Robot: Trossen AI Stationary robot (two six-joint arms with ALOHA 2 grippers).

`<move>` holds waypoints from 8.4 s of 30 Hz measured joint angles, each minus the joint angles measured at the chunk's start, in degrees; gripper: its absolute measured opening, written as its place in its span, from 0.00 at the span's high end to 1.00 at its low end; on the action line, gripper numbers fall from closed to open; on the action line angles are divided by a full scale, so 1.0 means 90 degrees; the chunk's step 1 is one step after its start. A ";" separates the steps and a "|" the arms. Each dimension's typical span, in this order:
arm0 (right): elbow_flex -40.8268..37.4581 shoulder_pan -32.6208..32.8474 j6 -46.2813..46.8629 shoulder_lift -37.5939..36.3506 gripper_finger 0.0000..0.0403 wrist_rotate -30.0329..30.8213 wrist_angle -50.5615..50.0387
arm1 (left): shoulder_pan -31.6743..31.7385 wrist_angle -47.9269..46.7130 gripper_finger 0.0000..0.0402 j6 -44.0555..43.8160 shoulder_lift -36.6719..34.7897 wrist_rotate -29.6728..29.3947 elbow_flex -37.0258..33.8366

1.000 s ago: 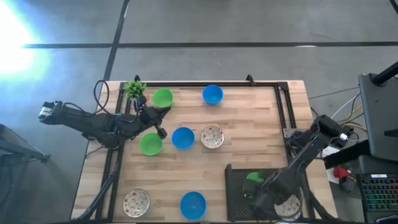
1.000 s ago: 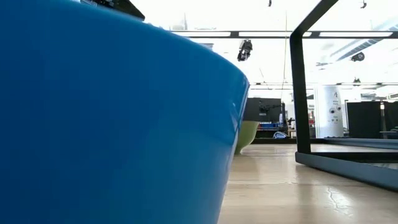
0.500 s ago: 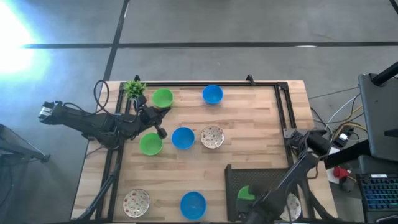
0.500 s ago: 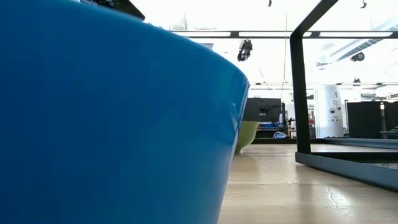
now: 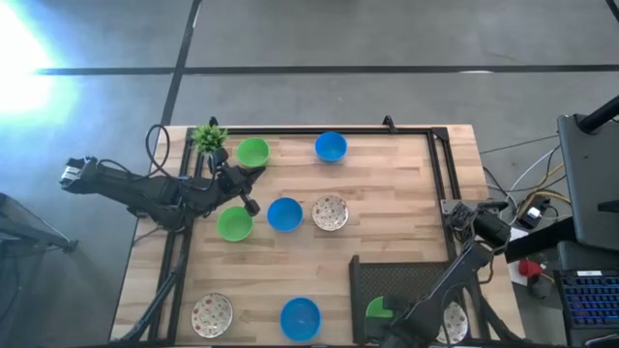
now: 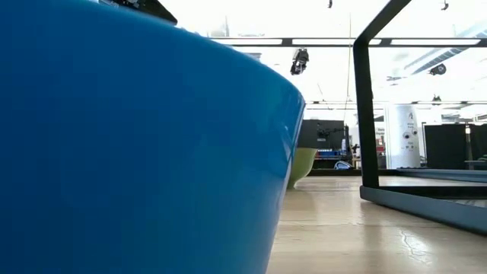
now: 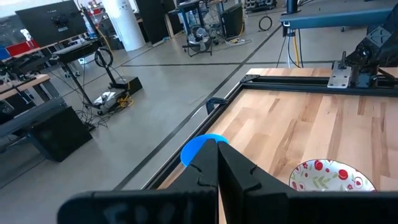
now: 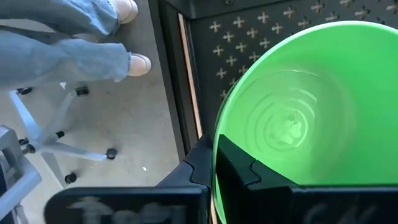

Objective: Pick & Place Mini bowls
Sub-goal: Put the bottom right green bowl on the shelf, then put the middle blue bowl on the shelf

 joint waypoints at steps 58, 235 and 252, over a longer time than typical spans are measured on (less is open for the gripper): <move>0.0180 -0.0002 0.2005 -0.2173 0.91 0.2540 -0.1617 | 0.0000 -0.0177 1.00 0.0202 0.0000 0.0004 0.0000; 0.0155 -0.2950 -0.1885 -0.2919 0.66 0.8213 -0.1651 | 0.0387 0.1095 1.00 0.0036 0.4029 -0.0316 0.3354; 0.0143 -0.3029 -0.1831 -0.2919 0.88 0.8153 -0.1669 | -0.0061 0.1476 1.00 0.0695 0.4029 -0.0429 0.3354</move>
